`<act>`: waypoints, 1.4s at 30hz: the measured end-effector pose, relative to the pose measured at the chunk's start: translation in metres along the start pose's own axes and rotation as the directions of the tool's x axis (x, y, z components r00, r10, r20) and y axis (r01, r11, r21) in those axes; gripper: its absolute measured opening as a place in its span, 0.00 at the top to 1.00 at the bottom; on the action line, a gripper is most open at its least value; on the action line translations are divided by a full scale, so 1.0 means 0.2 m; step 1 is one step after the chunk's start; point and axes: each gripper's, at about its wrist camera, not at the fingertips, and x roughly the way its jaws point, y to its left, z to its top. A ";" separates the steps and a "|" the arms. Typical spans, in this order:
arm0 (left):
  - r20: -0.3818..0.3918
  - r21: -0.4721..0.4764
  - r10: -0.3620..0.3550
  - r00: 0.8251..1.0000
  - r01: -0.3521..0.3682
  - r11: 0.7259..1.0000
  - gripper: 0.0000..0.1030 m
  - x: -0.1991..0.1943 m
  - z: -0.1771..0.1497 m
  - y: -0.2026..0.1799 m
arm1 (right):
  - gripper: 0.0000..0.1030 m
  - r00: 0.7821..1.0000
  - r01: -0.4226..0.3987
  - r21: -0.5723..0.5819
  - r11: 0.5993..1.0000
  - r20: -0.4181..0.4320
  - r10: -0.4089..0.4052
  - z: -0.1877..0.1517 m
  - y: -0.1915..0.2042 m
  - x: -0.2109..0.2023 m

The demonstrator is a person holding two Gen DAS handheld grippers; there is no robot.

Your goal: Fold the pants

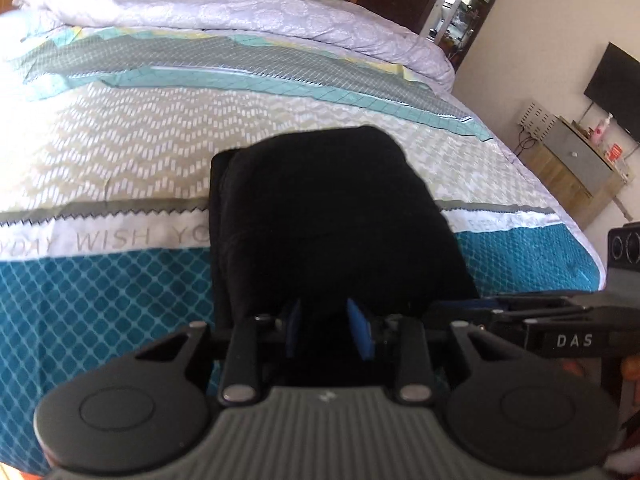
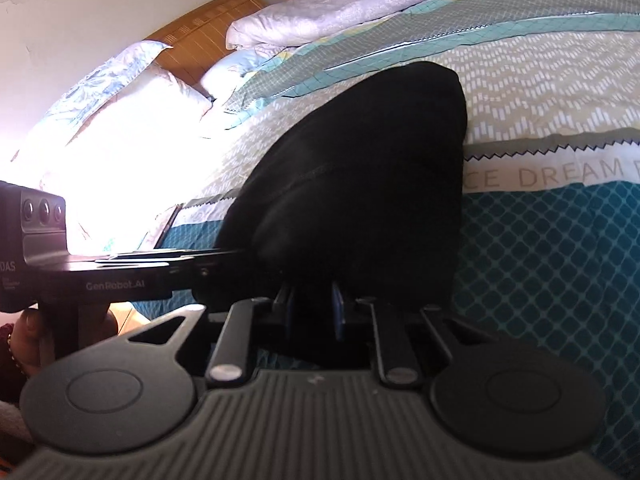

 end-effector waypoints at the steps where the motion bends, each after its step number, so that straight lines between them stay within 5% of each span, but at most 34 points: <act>1: 0.017 -0.005 -0.012 1.000 0.013 1.000 0.69 -0.04 0.01 0.00 | 0.77 1.000 -0.009 0.000 1.000 -0.002 0.009 0.01 0.00 -0.01; 4: 0.100 -0.040 -0.001 0.995 0.005 0.999 0.39 -0.16 0.06 0.05 | 0.68 0.998 -0.026 -0.014 1.000 0.054 0.027 0.04 0.02 -0.12; 6: 0.126 -0.068 0.003 0.992 0.006 0.998 0.33 -0.20 0.07 0.11 | 0.52 0.991 -0.030 0.001 1.000 0.132 0.030 0.07 0.00 -0.22; 8: 0.107 -0.129 -0.010 0.994 0.024 0.991 0.09 -0.19 0.09 0.18 | 0.45 0.980 -0.029 0.053 0.998 0.198 0.018 0.10 -0.06 -0.30; 12: 0.046 -0.254 -0.086 0.995 0.095 0.963 0.03 -0.06 0.12 0.31 | 0.25 0.975 -0.014 0.187 0.982 0.219 -0.028 0.10 -0.22 -0.33; 16: 0.001 -0.385 -0.190 0.982 0.176 0.906 0.00 0.08 0.11 0.41 | 0.23 0.984 -0.080 0.321 0.944 0.177 0.023 0.04 -0.34 -0.26; 21: -0.051 -0.450 -0.229 0.972 0.182 0.874 0.00 0.22 0.06 0.46 | 0.22 0.993 -0.090 0.327 0.941 0.097 0.061 0.02 -0.36 -0.16; 28: -0.009 -0.451 -0.316 0.949 0.278 0.848 0.01 0.34 0.06 0.42 | 0.16 0.987 -0.160 0.333 0.929 0.036 0.158 0.05 -0.37 0.00; 30: 0.007 -0.442 -0.300 0.954 0.272 0.854 0.17 0.36 0.07 0.40 | 0.13 0.983 -0.177 0.331 0.927 0.024 0.179 0.09 -0.36 0.06; 31: -0.003 -0.432 -0.285 0.959 0.256 0.865 0.32 0.38 0.08 0.39 | 0.14 0.984 -0.171 0.321 0.932 0.018 0.175 0.11 -0.34 0.09; 34: 0.013 -0.462 -0.302 0.953 0.273 0.844 0.58 0.35 0.10 0.40 | 0.25 0.990 -0.130 0.276 0.952 -0.016 0.140 0.16 -0.27 0.13; 38: 0.094 -0.409 -0.313 0.945 0.323 0.853 0.62 0.24 0.22 0.35 | 0.38 0.991 -0.133 0.174 0.976 0.009 0.133 0.21 -0.15 0.04; 42: 0.194 -0.271 -0.307 0.932 0.352 0.896 0.62 0.17 0.51 0.30 | 0.39 0.981 -0.144 0.038 0.989 0.137 0.138 0.35 -0.02 -0.08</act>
